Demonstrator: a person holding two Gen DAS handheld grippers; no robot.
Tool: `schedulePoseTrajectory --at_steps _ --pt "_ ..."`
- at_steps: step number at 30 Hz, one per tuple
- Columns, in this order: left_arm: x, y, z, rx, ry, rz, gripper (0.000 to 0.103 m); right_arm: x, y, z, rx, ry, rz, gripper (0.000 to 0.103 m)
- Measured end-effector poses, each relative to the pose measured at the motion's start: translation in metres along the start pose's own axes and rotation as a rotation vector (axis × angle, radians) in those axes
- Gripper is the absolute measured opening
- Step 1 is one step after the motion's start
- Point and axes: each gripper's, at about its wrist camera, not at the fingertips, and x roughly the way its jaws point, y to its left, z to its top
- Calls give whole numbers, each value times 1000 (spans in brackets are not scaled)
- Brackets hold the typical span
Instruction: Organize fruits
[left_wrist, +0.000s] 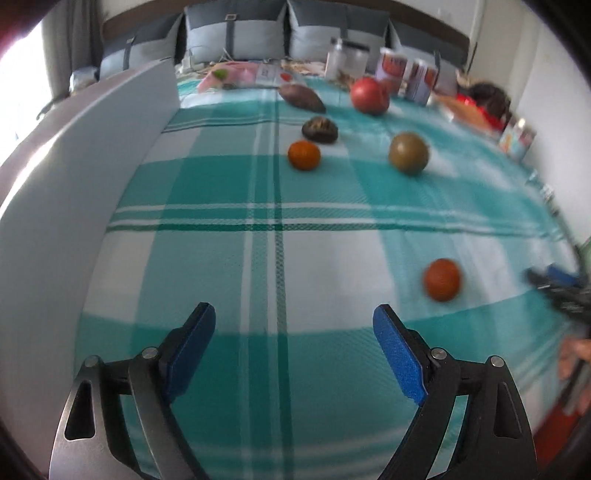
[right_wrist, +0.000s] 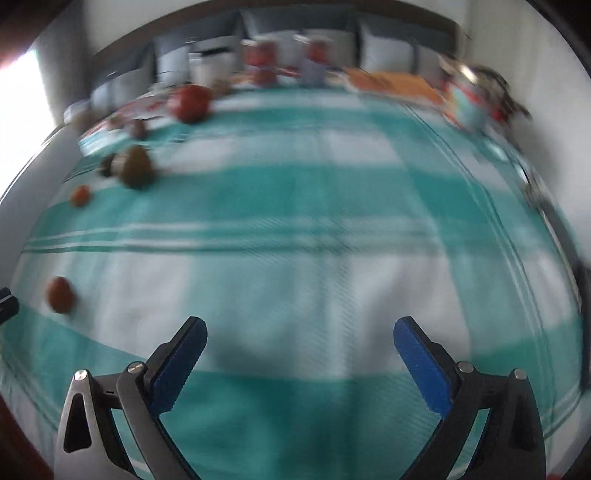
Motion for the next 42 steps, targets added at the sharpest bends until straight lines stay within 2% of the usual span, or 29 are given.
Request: schedulePoseTrajectory --at_steps 1,2,6,10,42 --pt "10 -2 -1 24 5 31 91 -6 -1 -3 -4 -54 18 102" --pt "11 0 -1 39 -33 41 93 -5 -1 -3 -2 -57 24 102" --pt "15 -2 1 26 -42 41 96 -2 6 -3 -34 -47 -23 103" --pt "16 -2 0 25 -44 44 96 -3 2 -13 -30 -49 -19 103" --pt "16 -1 -2 24 -47 46 96 -2 3 -9 -30 -48 -20 103"
